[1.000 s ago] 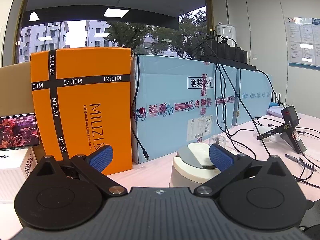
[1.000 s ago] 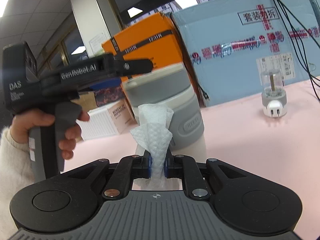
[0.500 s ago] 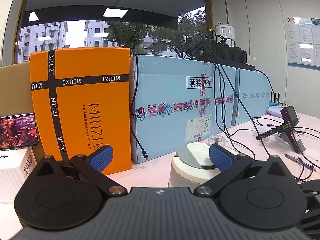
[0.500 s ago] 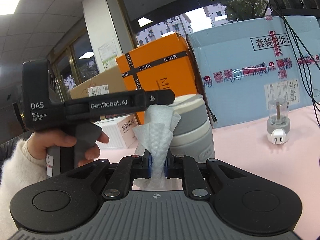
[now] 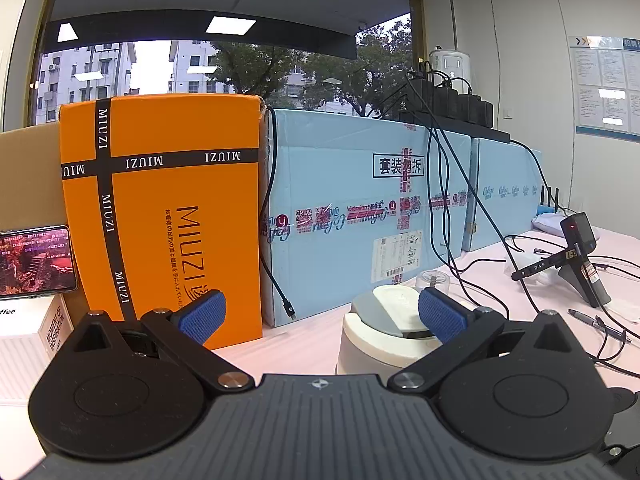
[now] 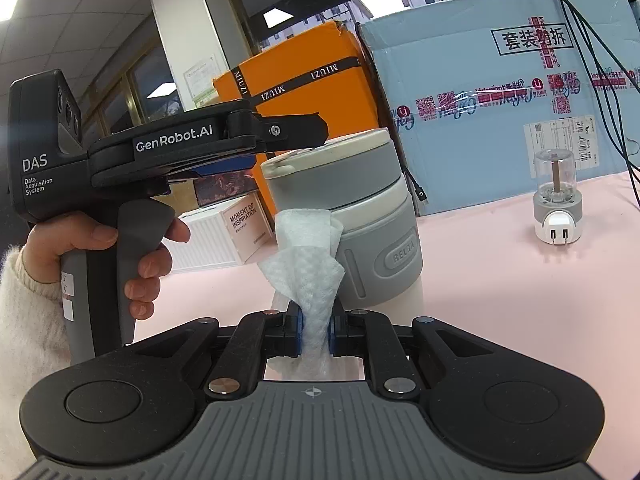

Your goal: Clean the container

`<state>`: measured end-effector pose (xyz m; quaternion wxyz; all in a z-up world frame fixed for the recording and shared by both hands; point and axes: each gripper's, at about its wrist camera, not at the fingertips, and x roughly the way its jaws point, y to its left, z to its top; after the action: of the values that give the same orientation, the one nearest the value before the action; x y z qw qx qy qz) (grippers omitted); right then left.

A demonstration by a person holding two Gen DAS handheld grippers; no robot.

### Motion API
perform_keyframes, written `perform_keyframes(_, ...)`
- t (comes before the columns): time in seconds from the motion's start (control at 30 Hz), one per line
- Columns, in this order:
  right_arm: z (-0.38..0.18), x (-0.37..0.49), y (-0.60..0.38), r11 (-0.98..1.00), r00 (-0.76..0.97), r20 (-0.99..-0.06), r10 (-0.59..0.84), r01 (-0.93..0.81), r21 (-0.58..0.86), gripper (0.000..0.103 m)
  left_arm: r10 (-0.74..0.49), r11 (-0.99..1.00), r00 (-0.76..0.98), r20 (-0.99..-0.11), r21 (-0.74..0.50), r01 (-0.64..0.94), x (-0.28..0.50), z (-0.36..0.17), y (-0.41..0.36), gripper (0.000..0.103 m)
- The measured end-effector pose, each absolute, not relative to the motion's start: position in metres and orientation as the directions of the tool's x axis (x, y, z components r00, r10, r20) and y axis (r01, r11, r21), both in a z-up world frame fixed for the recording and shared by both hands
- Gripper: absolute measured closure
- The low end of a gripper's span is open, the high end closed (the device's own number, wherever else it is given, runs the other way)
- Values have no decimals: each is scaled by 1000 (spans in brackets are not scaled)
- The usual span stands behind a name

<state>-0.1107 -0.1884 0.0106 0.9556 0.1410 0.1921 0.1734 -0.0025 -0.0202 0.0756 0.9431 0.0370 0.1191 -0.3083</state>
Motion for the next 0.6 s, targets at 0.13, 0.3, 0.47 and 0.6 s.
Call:
perform_keyframes(0.13, 19, -116, -187, 899, 878, -279, 388, -295, 322, 91, -572, 807, 782, -248, -3, 590, -4, 76, -21, 0)
perform_keyframes(0.3, 29, -119, -189, 896, 888, -242, 391, -308, 320, 92, -571, 808, 783, -247, -3, 589, -3, 76, -20, 0)
perform_keyframes(0.47, 21, -114, -192, 888, 879, -256, 402, -307, 342, 92, -571, 809, 783, -246, -6, 587, -3, 75, -20, 0)
perform_keyframes(0.6, 11, -112, -195, 875, 868, -268, 417, -305, 376, 92, -572, 809, 782, -247, -9, 588, -2, 75, -19, 0)
